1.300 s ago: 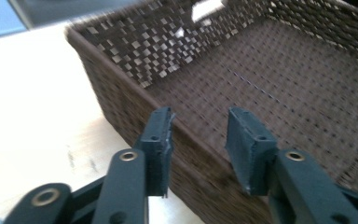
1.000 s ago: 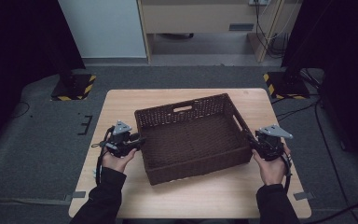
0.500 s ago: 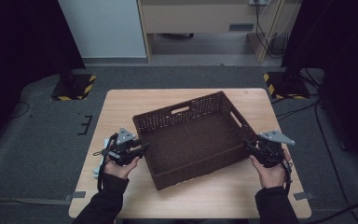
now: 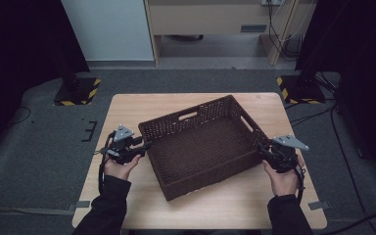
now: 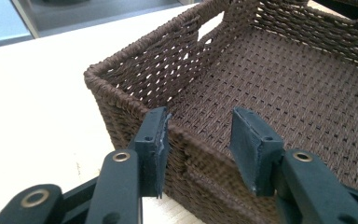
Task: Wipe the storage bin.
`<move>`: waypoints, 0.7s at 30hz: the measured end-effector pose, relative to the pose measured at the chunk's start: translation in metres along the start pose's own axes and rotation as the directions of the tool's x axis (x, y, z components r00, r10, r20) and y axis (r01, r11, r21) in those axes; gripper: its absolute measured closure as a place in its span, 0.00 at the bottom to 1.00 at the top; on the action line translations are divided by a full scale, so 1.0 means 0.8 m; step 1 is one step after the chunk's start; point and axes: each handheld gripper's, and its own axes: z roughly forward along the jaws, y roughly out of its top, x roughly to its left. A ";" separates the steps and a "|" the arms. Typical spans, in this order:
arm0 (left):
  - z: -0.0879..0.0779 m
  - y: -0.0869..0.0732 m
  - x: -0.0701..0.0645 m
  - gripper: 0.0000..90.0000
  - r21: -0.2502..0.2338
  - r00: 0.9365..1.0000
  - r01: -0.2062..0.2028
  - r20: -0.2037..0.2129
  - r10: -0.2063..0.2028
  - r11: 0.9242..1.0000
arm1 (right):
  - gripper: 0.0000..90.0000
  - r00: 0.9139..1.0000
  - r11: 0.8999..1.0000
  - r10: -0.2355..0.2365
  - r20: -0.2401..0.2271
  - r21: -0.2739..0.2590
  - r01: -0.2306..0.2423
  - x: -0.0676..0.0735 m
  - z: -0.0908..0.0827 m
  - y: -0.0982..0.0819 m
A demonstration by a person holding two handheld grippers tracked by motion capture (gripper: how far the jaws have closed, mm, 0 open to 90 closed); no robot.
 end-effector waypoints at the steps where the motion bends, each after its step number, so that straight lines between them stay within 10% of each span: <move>1: 0.002 -0.001 0.000 0.62 0.009 1.000 -0.005 0.004 0.005 1.000 | 0.58 1.000 1.000 -0.001 0.002 0.002 0.001 0.000 0.002 0.001; 21: -0.002 -0.005 -0.008 0.58 0.012 1.000 -0.016 -0.018 0.016 1.000 | 0.33 0.998 0.999 0.046 -0.047 -0.025 -0.047 0.016 0.014 -0.006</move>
